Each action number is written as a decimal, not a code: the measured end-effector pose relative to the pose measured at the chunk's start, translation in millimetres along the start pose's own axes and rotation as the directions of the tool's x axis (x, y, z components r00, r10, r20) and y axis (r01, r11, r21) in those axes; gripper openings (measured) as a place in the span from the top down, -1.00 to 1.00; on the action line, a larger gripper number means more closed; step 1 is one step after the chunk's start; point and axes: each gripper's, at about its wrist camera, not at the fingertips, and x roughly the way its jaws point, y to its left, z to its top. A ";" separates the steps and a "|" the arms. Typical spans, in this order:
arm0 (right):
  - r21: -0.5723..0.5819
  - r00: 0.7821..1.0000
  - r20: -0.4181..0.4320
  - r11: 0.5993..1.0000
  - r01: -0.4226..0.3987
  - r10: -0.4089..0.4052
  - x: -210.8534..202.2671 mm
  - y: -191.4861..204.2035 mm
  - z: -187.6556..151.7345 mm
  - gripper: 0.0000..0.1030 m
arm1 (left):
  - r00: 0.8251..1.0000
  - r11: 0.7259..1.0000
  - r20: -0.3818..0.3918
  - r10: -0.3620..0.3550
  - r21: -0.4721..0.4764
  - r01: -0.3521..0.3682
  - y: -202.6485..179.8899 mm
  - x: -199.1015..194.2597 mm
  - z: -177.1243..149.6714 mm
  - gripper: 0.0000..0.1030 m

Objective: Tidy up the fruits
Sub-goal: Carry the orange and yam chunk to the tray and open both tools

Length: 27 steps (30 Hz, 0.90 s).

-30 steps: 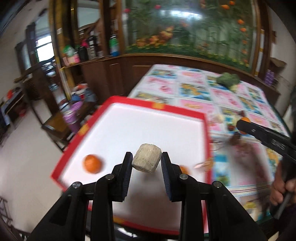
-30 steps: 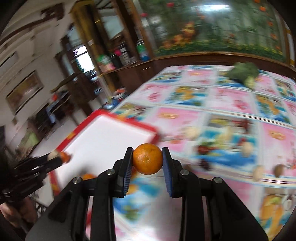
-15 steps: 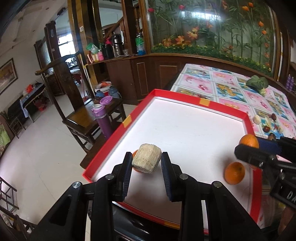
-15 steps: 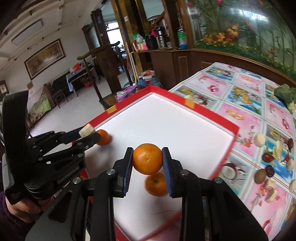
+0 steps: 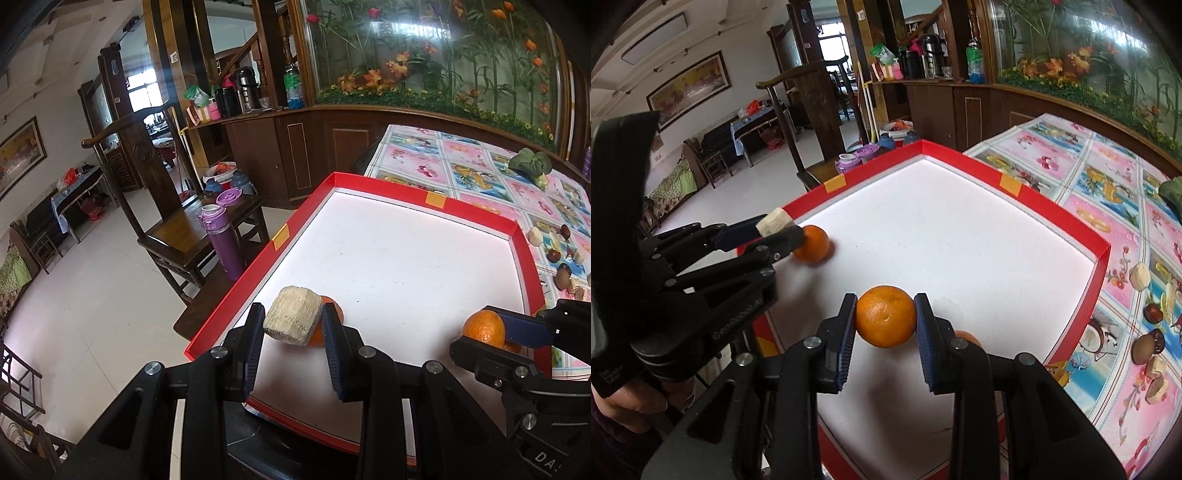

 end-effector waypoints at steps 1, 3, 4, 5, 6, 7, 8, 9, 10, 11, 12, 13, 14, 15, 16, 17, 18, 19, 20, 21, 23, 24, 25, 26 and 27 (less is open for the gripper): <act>0.003 1.000 -0.003 1.000 0.001 -0.001 1.0 -0.3 -0.7 0.35 | 1.000 1.000 0.000 0.001 -0.001 -0.001 0.4 0.2 -0.3 0.40; 0.003 1.000 -0.010 1.000 0.005 -0.005 4.0 -0.8 -1.2 0.35 | 1.000 1.000 0.003 0.006 0.000 -0.006 -0.2 -0.1 0.1 0.40; 0.003 1.000 -0.016 1.000 0.007 -0.007 6.1 -0.7 -1.7 0.35 | 1.000 1.000 0.004 0.007 0.002 -0.007 -0.7 0.1 0.4 0.40; 0.004 1.000 -0.024 1.000 0.010 -0.009 9.3 -1.5 -2.3 0.36 | 1.000 1.000 0.005 0.008 0.002 -0.008 -0.9 0.3 0.6 0.40; 0.002 1.000 -0.020 1.000 0.011 -0.011 9.3 -0.6 -2.9 0.35 | 1.000 1.000 0.006 0.011 0.003 -0.011 -1.4 0.4 0.8 0.40; -0.003 1.000 -0.018 1.000 0.014 -0.014 9.8 0.2 -2.7 0.35 | 1.000 1.000 0.007 0.013 0.005 -0.013 -1.4 0.3 0.6 0.40; -0.006 1.000 -0.020 1.000 0.014 -0.014 10.0 1.3 -2.5 0.35 | 1.000 1.000 0.008 0.014 0.007 -0.014 -1.8 0.2 0.7 0.40; -0.007 1.000 -0.022 1.000 0.014 -0.014 10.6 1.6 -2.0 0.35 | 1.000 1.000 0.008 0.014 0.010 -0.014 -2.4 0.5 0.8 0.40; -0.011 1.000 -0.019 1.000 0.017 -0.017 11.0 1.7 -2.0 0.35 | 1.000 1.000 0.009 0.016 0.013 -0.016 -3.2 0.4 0.9 0.40; -0.012 1.000 -0.019 1.000 0.018 -0.018 11.0 1.3 -1.9 0.34 | 1.000 1.000 0.009 0.018 0.015 -0.018 -3.7 0.5 0.6 0.39; -0.013 1.000 -0.019 1.000 0.015 -0.015 10.8 1.0 -1.8 0.34 | 1.000 1.000 0.010 0.019 0.018 -0.020 -4.2 0.3 0.7 0.39; -0.010 1.000 -0.018 1.000 0.015 -0.015 10.5 -0.1 -1.4 0.34 | 1.000 1.000 0.011 0.023 0.020 -0.024 -4.6 0.2 0.8 0.39; -0.007 1.000 -0.016 1.000 0.015 -0.015 10.0 -0.8 -1.3 0.34 | 1.000 0.999 0.011 0.028 0.021 -0.028 -4.9 0.1 0.9 0.39; -0.006 1.000 -0.013 1.000 0.016 -0.016 9.1 -1.6 -1.3 0.34 | 0.999 0.999 0.011 0.030 0.022 -0.031 -4.9 0.1 1.1 0.39; -0.008 1.000 -0.012 1.000 0.018 -0.018 8.2 -2.2 -1.2 0.33 | 0.999 0.999 0.011 0.035 0.023 -0.036 -4.9 -0.3 1.0 0.39; -0.010 1.000 -0.012 1.000 0.019 -0.019 8.0 -3.2 -0.4 0.32 | 0.999 0.999 0.011 0.040 0.025 -0.040 -4.9 -0.3 1.2 0.39; -0.010 1.000 -0.011 1.000 0.020 -0.021 7.1 -3.9 -0.3 0.31 | 0.999 0.999 0.010 0.042 0.025 -0.042 -5.3 -0.4 1.1 0.39; -0.007 1.000 -0.009 1.000 0.021 -0.021 5.3 -5.5 0.0 0.24 | 0.999 0.999 0.009 0.043 0.025 -0.043 -5.2 -0.5 1.3 0.39; -0.003 1.000 -0.006 1.000 0.020 -0.020 4.2 -6.4 0.4 0.10 | 0.999 0.999 0.007 0.043 0.025 -0.044 -5.9 -0.5 1.9 0.38; 0.002 1.000 0.001 1.000 0.022 -0.022 1.9 -8.2 0.7 0.01 | 0.999 0.999 0.008 0.042 0.027 -0.043 -5.9 -0.5 1.8 0.38; 0.013 0.999 0.018 0.999 0.035 -0.035 -2.4 -12.4 1.1 -0.10 | 0.999 0.998 0.010 0.047 0.033 -0.047 -8.2 -1.9 2.4 0.38; 0.017 0.999 0.024 0.999 0.035 -0.036 -3.9 -13.8 1.5 -0.10 | 0.999 0.998 0.012 0.045 0.035 -0.046 -9.6 -3.3 3.1 0.38; 0.024 0.999 0.030 0.999 0.034 -0.035 -5.7 -16.2 1.9 -0.10 | 0.999 0.998 0.014 0.045 0.036 -0.045 -10.7 -4.2 4.0 0.38; 0.036 0.999 0.039 0.999 0.033 -0.035 -8.4 -19.4 2.0 -0.10 | 0.999 0.998 0.018 0.048 0.037 -0.048 -11.2 -5.6 4.7 0.34; 0.043 0.998 0.045 0.999 0.034 -0.036 -9.7 -20.8 2.5 -0.10 | 0.998 0.998 0.023 0.051 0.038 -0.052 -12.2 -7.2 5.6 0.31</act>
